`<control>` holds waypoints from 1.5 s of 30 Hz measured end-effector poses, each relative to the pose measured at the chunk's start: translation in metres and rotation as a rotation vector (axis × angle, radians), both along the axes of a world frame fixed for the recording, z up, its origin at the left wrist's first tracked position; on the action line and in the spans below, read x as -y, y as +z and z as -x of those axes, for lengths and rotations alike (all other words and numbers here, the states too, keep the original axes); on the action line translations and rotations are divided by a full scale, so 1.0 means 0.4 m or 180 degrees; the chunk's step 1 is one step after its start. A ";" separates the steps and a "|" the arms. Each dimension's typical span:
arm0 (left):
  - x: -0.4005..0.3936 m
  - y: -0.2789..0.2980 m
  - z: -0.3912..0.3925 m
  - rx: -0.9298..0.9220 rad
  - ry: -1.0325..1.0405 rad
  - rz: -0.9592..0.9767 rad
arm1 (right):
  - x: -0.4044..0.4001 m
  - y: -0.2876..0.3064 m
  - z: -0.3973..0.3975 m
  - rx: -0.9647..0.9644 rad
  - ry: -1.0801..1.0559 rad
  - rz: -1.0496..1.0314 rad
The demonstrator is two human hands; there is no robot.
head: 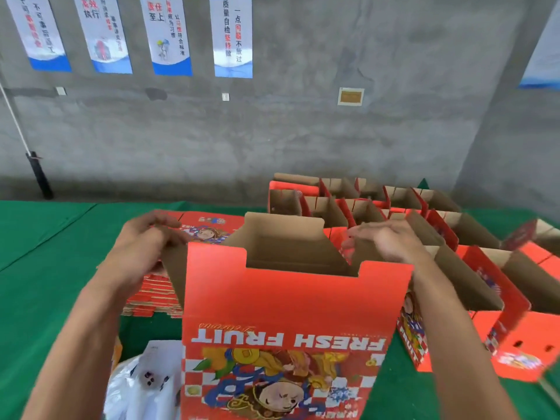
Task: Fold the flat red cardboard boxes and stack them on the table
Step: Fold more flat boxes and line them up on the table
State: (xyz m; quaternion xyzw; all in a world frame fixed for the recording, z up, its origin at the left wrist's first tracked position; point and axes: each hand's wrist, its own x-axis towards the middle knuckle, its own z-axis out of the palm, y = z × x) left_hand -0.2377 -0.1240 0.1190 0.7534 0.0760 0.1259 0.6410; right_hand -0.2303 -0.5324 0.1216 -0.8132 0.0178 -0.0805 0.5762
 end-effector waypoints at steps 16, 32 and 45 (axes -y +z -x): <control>0.321 -0.414 -0.119 0.1041 -0.0187 -0.3314 | 0.210 -0.369 -0.009 -0.0125 -0.1326 -0.0043; 0.240 -0.474 -0.001 0.1776 -0.2058 -0.3275 | 0.241 -0.391 -0.072 -0.0281 -0.2208 -0.0114; 0.264 -0.478 0.044 0.0810 -0.1657 -0.2940 | 0.255 -0.384 -0.072 -0.0258 -0.1615 -0.0121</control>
